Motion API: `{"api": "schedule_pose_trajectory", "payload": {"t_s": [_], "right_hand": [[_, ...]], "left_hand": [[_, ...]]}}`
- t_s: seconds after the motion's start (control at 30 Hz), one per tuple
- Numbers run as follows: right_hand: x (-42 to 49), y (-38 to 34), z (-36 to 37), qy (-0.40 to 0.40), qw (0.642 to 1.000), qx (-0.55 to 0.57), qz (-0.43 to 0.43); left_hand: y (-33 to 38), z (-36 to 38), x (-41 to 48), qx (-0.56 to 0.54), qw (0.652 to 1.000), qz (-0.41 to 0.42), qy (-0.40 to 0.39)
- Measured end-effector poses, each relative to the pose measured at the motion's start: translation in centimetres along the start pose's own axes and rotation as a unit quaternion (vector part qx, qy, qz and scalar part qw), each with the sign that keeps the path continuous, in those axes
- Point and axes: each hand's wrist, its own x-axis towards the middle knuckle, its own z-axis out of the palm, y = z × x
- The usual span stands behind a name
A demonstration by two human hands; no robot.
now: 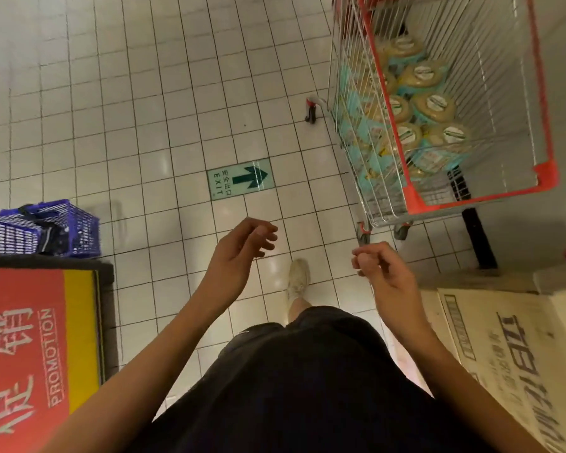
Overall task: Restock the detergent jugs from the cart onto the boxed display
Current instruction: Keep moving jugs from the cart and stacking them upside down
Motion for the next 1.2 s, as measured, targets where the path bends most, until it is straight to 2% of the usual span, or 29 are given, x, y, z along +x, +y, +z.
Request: {"api": "schedule_pose_trajectory", "payload": {"t_s": [0.17,0.47,0.6,0.8,0.97,1.2], "right_hand": [[11.5,-4.9,1.7,-0.042,0.999,-0.009,-0.015],[29.5,-12.0,4.8,-0.048,0.998,-0.014,-0.04],[36.1,-14.0,6.2,-0.012,0.999,-0.023,-0.026],[42.4,-16.6,6.0,0.088,0.996,0.029,0.009],[45.7,-16.5,3.5,0.181,0.982,0.04,0.043],[52.0,-15.7,-3.0,0.295,0.947,0.09,0.089]], "left_hand": [[1.7,-3.8,6.9,0.028,0.999,-0.027,0.032],[4.7,-11.1,23.8,0.039,0.998,-0.019,0.036],[6.3,-12.7,33.6,0.05,0.999,-0.001,-0.016],[12.2,-11.6,47.9,0.07,0.988,0.02,-0.133],[17.3,-6.9,58.3,0.078,0.968,0.072,-0.228],[19.6,1.8,69.4,0.123,0.929,0.082,-0.339]]}}
